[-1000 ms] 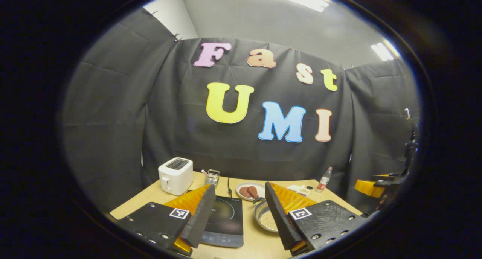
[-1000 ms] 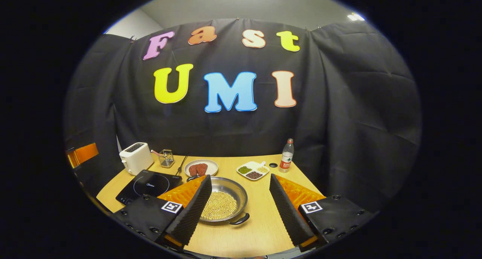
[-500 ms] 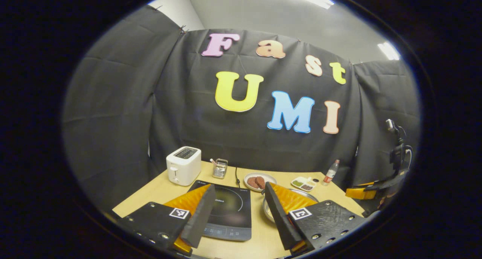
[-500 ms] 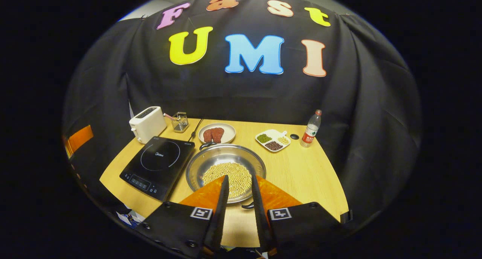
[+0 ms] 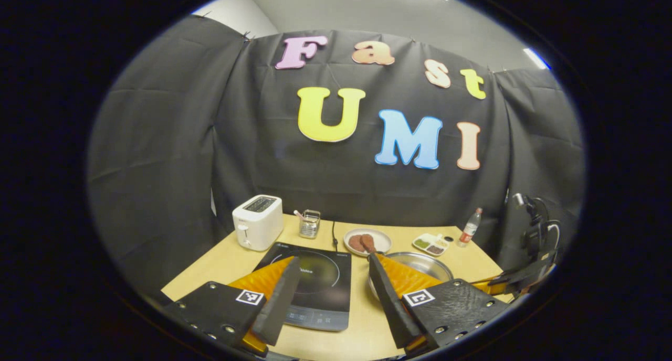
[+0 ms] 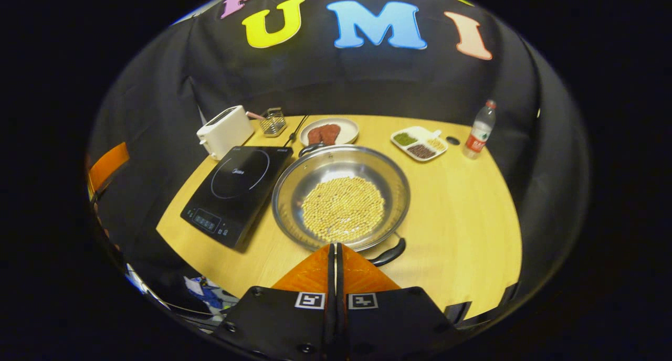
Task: First push the handle of the pot to place it horizontally, then grasp the pot with both hands and set it on the induction cooktop.
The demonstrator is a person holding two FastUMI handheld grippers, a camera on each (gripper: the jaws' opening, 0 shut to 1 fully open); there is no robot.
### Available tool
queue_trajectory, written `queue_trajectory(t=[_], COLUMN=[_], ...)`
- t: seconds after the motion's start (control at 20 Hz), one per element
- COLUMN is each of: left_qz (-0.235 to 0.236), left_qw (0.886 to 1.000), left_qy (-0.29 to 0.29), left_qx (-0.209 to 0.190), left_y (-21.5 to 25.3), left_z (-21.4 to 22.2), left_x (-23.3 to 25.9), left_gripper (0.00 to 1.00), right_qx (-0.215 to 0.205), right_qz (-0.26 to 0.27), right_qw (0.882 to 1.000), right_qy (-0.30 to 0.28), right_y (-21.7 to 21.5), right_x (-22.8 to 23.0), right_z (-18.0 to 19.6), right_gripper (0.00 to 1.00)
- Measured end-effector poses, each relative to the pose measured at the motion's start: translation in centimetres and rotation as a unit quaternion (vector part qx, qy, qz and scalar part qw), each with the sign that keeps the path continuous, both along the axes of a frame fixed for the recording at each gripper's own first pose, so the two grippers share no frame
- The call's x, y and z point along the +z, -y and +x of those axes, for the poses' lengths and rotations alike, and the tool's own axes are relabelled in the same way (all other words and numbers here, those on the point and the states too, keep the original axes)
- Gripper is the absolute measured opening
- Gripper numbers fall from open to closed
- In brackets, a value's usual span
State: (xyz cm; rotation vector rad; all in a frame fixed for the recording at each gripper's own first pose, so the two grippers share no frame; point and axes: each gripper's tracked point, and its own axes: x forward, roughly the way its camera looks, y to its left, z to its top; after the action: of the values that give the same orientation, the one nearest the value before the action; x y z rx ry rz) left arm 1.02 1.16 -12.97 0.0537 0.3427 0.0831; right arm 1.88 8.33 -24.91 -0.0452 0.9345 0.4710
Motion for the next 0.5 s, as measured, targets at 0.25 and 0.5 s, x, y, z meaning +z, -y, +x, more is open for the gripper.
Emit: queue_trajectory(t=[0.25, 0.5], left_qz=[-0.002, 0.015], left_qw=[0.999, 0.998], left_qy=[-0.033, -0.055], left_qx=[0.021, 0.03], left_y=[1.3, 2.1], left_z=[-1.2, -1.6], left_x=[-2.1, -3.1], left_gripper=[0.81, 0.78], right_qx=[0.03, 0.046], right_qz=[-0.014, -0.034], right_qw=[0.997, 0.994], right_qy=[-0.065, -0.097], right_y=[0.2, 0.7], right_x=[-4.9, -8.4], right_z=[-0.9, -0.6], right_gripper=[0.0, 0.02])
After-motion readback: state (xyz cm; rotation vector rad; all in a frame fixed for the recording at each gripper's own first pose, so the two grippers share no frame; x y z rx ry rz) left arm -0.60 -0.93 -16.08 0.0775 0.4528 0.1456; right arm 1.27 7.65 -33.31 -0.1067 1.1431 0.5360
